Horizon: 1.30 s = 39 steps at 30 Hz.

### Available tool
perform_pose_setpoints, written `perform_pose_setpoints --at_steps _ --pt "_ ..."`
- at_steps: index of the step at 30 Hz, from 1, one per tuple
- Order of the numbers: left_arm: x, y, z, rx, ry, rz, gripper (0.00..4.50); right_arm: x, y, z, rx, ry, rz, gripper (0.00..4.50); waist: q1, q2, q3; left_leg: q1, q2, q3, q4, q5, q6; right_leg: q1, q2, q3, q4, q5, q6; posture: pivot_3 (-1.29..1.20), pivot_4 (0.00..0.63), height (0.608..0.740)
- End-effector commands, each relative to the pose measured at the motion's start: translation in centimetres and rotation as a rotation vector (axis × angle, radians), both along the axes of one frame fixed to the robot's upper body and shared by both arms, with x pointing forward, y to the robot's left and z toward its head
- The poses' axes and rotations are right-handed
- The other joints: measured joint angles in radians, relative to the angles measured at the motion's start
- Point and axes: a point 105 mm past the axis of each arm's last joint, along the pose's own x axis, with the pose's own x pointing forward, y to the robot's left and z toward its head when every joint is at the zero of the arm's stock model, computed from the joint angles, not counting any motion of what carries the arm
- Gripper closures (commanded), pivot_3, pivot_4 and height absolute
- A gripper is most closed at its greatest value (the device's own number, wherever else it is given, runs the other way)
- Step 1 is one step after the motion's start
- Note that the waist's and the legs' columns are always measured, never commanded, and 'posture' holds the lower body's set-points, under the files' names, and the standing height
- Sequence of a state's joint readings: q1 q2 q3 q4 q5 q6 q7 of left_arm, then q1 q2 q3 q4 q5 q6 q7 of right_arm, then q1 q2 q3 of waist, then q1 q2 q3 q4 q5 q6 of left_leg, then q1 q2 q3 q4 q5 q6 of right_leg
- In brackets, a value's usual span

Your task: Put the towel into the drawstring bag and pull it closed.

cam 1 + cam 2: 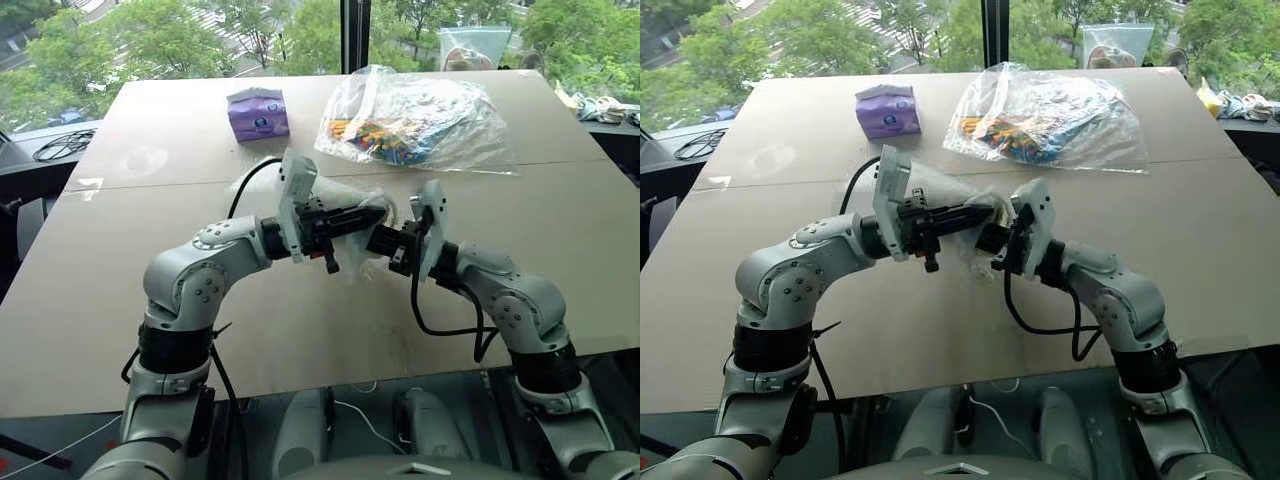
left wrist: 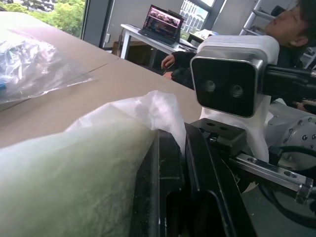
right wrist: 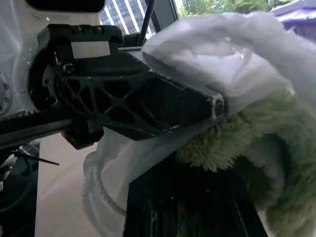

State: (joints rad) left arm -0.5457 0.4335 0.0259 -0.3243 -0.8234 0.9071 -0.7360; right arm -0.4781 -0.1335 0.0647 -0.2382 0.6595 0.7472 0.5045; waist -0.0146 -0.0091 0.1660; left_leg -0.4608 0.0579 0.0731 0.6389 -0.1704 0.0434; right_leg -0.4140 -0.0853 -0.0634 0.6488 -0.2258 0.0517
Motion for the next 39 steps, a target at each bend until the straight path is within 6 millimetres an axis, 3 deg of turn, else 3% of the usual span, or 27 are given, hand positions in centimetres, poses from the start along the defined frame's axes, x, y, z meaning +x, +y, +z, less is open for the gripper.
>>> perform_pose_setpoints --at_steps 1,2,4,5,6,7,9,10,12,13,14,15,17,21,24,31,36,39 --pt "-0.8 -0.5 1.0 -0.032 -0.026 -0.041 4.5 -5.3 1.4 1.0 -0.062 -0.085 0.309 4.45 0.006 0.0 0.0 0.0 0.0 0.0 0.0 0.0 0.0 0.0 0.0 0.0 0.001 0.0 0.0 0.0 0.15 0.74" --pt "-0.8 -0.6 0.9 -0.031 -0.027 -0.044 4.5 -4.7 1.4 1.0 -0.057 -0.1 0.259 4.45 0.01 0.0 0.0 0.0 0.0 0.0 0.0 0.0 0.0 0.0 0.0 -0.001 0.0 0.0 0.0 0.0 0.15 0.74" --pt "-0.8 -0.6 0.9 -0.029 -0.027 -0.048 4.5 1.2 -0.8 0.9 0.02 0.024 -0.106 4.45 0.002 -0.001 0.0 -0.001 0.0 0.0 0.0 0.0 0.0 0.0 0.0 -0.001 -0.002 0.0 0.0 0.0 0.15 0.74" --pt "-0.8 -0.6 0.9 -0.029 -0.027 -0.048 4.5 1.8 -1.0 0.7 0.033 0.062 -0.135 4.45 -0.003 -0.001 0.0 0.0 0.0 0.0 -0.001 0.0 0.0 0.0 0.0 0.0 -0.001 0.0 0.0 0.0 0.15 0.74" --pt "-0.8 -0.7 0.9 -0.03 -0.028 -0.047 4.5 -0.5 0.1 0.7 -0.031 -0.005 0.004 4.45 0.0 0.0 0.0 0.0 0.0 0.0 0.0 0.0 0.0 0.0 0.001 0.001 0.001 0.0 0.0 0.0 0.15 0.74" --pt "-0.8 -0.7 0.8 -0.031 -0.028 -0.046 4.5 -1.5 0.6 0.6 -0.052 -0.043 0.051 4.45 0.006 0.0 0.001 0.0 -0.001 0.0 0.0 0.0 0.0 0.0 0.0 0.001 0.002 0.0 0.0 0.0 0.15 0.74" --pt "-0.7 -0.7 0.7 -0.023 -0.033 -0.042 4.5 2.4 -1.2 0.1 0.002 0.088 -0.205 4.45 0.006 -0.001 0.0 0.0 -0.001 0.002 0.0 0.0 0.0 0.0 0.0 -0.001 0.0 0.0 0.0 0.0 0.15 0.74" --pt "-0.6 -0.6 0.6 -0.014 -0.036 -0.036 4.5 1.8 -0.8 -0.2 -0.047 0.058 -0.157 4.45 0.002 -0.001 0.0 0.0 0.0 0.001 0.0 0.0 0.0 0.0 0.0 0.0 0.0 0.0 0.0 0.0 0.15 0.74" --pt "-0.4 -0.6 0.3 0.016 -0.046 -0.022 4.5 -2.5 1.2 -0.4 -0.16 -0.077 0.112 4.45 0.003 0.0 0.001 0.0 0.0 0.001 0.0 0.0 0.0 0.0 0.0 0.0 0.001 0.0 0.0 0.0 0.15 0.74" --pt "-0.3 -0.5 0.2 0.039 -0.061 -0.014 4.5 -1.0 0.8 0.3 -0.118 -0.064 0.016 4.45 0.006 0.0 0.001 0.0 0.0 0.001 0.0 0.0 0.0 0.0 0.0 0.0 0.001 0.0 0.0 0.0 0.15 0.74" --pt "-0.2 -0.5 0.2 0.051 -0.072 -0.005 4.5 1.7 -0.6 0.1 -0.076 0.018 -0.147 4.11 0.003 -0.001 0.0 -0.001 -0.001 0.001 0.0 0.0 0.0 0.0 -0.001 0.0 0.0 0.0 0.0 0.0 0.15 0.74" --pt "-0.1 -0.4 0.2 0.056 -0.082 0.006 4.5 2.6 -1.1 -0.6 -0.094 0.032 -0.198 3.7 -0.002 -0.002 0.0 -0.001 0.0 0.001 0.0 0.0 0.0 0.0 0.0 0.0 -0.001 0.0 0.0 0.0 0.15 0.74" --pt "0.3 -0.3 0.4 0.065 -0.101 0.028 4.5 1.7 -0.3 -2.3 -0.192 0.014 -0.136 2.89 0.001 -0.001 0.0 0.0 0.0 0.001 0.0 0.0 0.0 -0.001 0.0 0.001 0.001 0.0 0.0 0.0 0.15 0.74" --pt "1.9 0.1 0.2 0.129 -0.153 0.13 4.5 1.7 -0.4 -3.0 -0.224 0.021 -0.155 0.84 0.004 -0.001 0.0 0.0 0.0 0.002 0.0 0.0 0.0 0.0 0.0 0.0 0.0 0.0 0.0 0.0 0.15 0.74" --pt "3.2 0.9 -0.3 0.241 -0.245 0.21 4.5 1.4 -1.8 -2.2 -0.204 0.021 -0.138 0.84 0.003 -0.001 0.0 0.0 0.0 0.002 0.0 0.0 0.0 0.0 0.0 0.0 0.0 0.0 0.0 0.0 0.15 0.74" --pt "5.6 2.0 0.1 0.373 -0.457 0.344 4.5 -2.4 -4.4 2.1 -0.046 -0.07 0.034 0.84 0.011 -0.001 0.0 0.0 0.0 0.002 -0.001 0.0 0.0 0.0 0.0 0.0 -0.001 0.0 0.0 0.0 0.15 0.74" --pt "7.5 2.8 1.0 0.392 -0.542 0.459 4.5 -2.7 -8.2 4.3 0.083 -0.105 -0.026 0.84 0.018 -0.001 0.0 0.0 0.0 0.002 -0.001 0.0 0.0 0.0 0.0 0.0 -0.001 0.0 0.0 0.0 0.15 0.74" --pt "8.0 2.7 1.4 0.383 -0.565 0.481 4.5 -3.4 -8.6 4.6 0.123 -0.088 -0.006 0.84 0.02 -0.001 0.0 0.0 0.0 0.002 -0.001 0.0 0.0 0.0 0.0 0.0 -0.002 0.0 0.0 0.0 0.15 0.74"
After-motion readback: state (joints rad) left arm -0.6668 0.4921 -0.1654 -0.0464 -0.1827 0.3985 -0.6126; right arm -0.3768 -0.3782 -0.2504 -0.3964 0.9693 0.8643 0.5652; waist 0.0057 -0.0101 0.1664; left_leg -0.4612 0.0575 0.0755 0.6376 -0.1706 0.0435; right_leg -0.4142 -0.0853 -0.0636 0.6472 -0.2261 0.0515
